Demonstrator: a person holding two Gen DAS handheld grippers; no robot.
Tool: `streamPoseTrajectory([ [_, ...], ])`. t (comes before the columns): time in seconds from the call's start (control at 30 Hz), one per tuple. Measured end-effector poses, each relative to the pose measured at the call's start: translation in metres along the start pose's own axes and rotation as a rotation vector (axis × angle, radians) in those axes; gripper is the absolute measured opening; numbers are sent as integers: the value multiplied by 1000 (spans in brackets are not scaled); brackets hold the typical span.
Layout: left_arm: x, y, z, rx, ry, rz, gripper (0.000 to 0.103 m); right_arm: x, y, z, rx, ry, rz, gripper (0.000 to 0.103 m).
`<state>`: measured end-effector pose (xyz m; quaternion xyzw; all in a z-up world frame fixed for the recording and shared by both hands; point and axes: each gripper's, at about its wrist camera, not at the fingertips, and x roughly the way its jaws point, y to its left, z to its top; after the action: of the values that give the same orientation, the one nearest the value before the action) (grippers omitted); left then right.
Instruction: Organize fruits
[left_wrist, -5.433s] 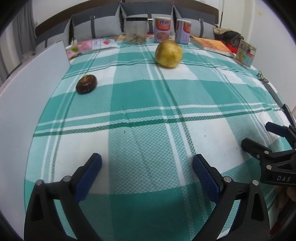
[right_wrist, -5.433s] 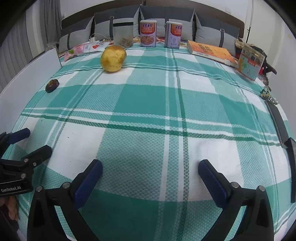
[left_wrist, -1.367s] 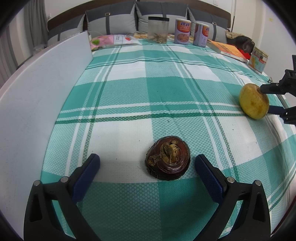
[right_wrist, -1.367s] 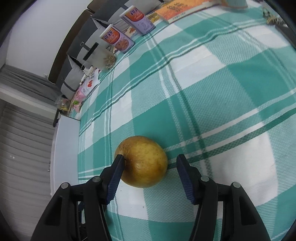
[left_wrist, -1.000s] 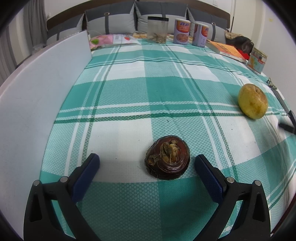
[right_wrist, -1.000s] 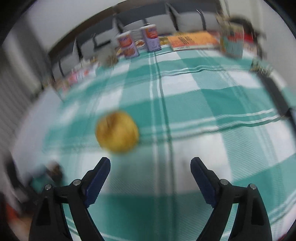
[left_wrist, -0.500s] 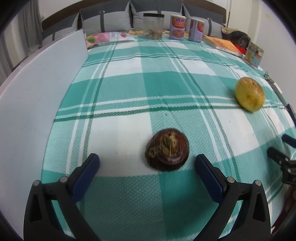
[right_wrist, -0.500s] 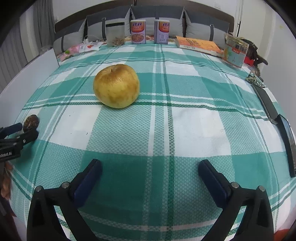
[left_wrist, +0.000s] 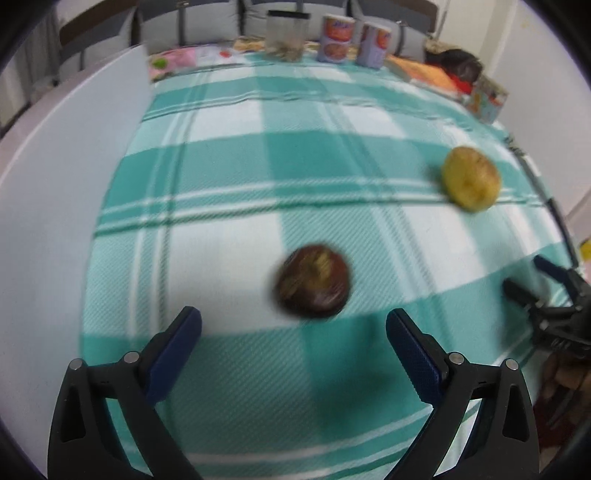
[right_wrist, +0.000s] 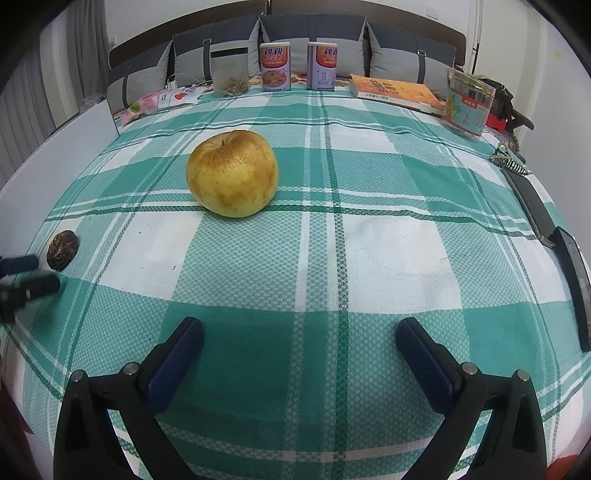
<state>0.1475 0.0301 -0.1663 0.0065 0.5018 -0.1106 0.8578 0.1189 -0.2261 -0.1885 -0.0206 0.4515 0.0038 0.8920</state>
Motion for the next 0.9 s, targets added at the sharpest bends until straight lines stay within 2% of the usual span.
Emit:
streamPoseTrajectory([
  [0.07, 4, -9, 7, 43, 10, 10, 100, 0, -2, 9, -8, 49, 45, 101],
  [0.1, 6, -14, 10, 68, 13, 9, 96, -4, -5, 21, 16, 42, 90, 99],
  [0.13, 9, -19, 12, 95, 21, 7, 80, -10, -6, 32, 26, 20, 114, 99],
  [0.17, 13, -24, 14, 118, 39, 13, 70, -13, -4, 42, 21, 11, 123, 99],
  [0.23, 12, -27, 16, 142, 30, 31, 57, -10, 10, 70, -40, 41, 137, 99],
  [0.3, 11, -27, 18, 136, 30, 27, 43, 5, 32, 96, -125, 116, 138, 99],
  [0.43, 10, -24, 19, 112, 43, 23, 43, 41, 67, 126, -251, 196, 47, 98],
  [0.47, 9, -24, 18, 111, 43, 26, 42, 51, 68, 128, -263, 233, 30, 94],
  [0.5, 8, -23, 17, 110, 41, 28, 42, 61, 69, 130, -266, 282, 19, 72],
  [0.53, 6, -22, 16, 110, 37, 28, 42, 67, 68, 130, -261, 316, -9, 67],
  [0.57, 3, -20, 15, 109, 33, 26, 42, 68, 65, 132, -251, 324, -4, 66],
  [0.67, -4, -15, 14, 81, 21, 7, 42, 63, 56, 130, -204, 339, 55, 66],
  [0.73, -18, -11, 12, 42, 8, -32, 42, 54, 48, 127, -162, 335, 106, 66],
  [0.9, -75, 1, 11, -44, -44, -135, 42, 13, 44, 139, -96, 292, 261, 66],
])
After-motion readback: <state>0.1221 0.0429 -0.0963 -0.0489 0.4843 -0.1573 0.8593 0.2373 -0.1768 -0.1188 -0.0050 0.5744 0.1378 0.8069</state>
